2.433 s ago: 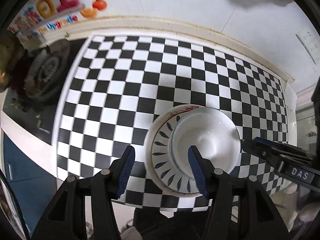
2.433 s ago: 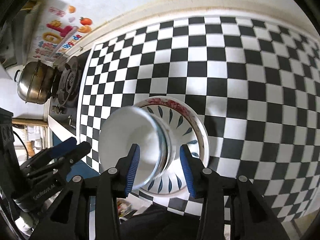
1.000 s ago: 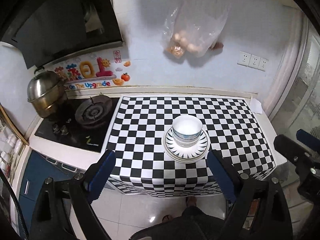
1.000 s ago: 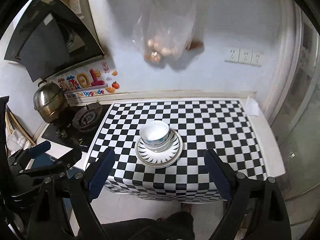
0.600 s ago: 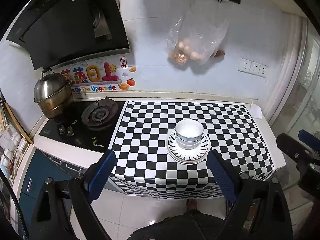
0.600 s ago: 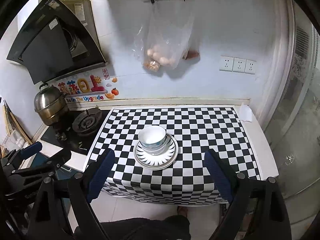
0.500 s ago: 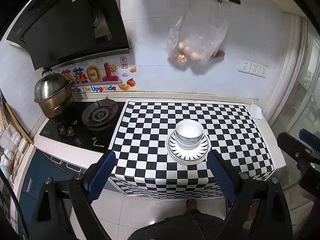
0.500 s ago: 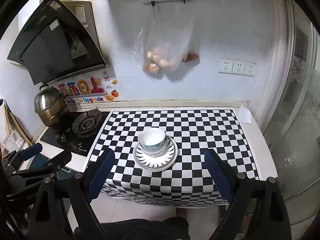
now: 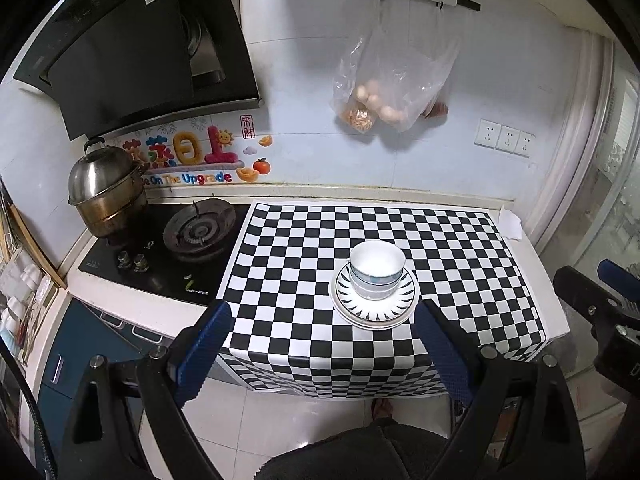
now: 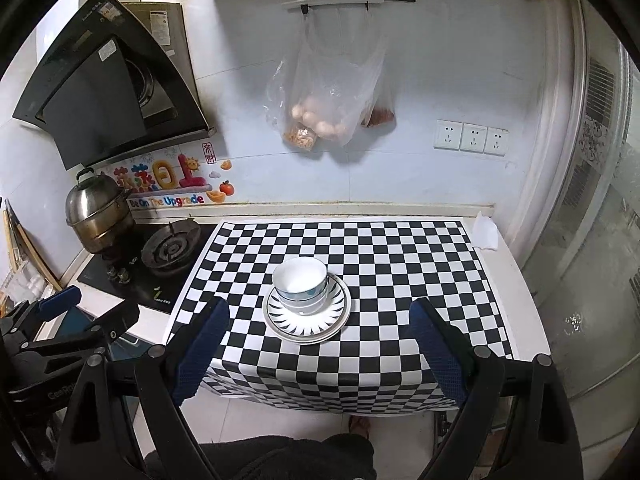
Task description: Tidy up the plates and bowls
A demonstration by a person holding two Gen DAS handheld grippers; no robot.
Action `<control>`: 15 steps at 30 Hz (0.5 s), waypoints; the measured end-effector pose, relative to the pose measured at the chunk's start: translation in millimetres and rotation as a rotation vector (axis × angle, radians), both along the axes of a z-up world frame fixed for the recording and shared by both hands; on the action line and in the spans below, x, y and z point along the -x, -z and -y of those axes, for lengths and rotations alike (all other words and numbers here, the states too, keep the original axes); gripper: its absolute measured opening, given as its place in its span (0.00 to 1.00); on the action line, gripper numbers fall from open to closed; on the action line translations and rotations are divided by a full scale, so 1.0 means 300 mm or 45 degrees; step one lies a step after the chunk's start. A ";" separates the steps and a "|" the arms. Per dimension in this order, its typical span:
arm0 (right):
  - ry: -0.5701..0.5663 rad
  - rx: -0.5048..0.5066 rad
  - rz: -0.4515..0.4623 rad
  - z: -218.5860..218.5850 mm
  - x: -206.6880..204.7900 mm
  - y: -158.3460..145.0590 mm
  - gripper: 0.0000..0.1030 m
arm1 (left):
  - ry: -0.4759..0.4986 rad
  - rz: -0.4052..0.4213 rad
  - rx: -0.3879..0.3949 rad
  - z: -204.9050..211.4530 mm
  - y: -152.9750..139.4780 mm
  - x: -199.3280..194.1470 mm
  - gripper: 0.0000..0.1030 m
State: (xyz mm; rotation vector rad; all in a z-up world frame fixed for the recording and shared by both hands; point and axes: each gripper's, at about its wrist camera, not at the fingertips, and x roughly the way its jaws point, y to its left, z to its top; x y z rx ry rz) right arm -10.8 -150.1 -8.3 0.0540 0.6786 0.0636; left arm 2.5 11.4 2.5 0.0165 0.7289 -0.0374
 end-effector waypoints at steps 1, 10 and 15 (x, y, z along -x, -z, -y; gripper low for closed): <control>0.002 0.002 -0.002 0.000 0.002 0.001 0.91 | 0.000 0.002 0.001 0.001 0.001 -0.001 0.91; 0.008 0.000 -0.012 0.007 0.007 0.005 0.91 | 0.001 0.007 0.012 0.006 -0.004 0.015 0.91; 0.008 -0.004 -0.015 0.005 0.007 0.004 0.91 | -0.001 0.010 0.012 0.008 -0.004 0.021 0.91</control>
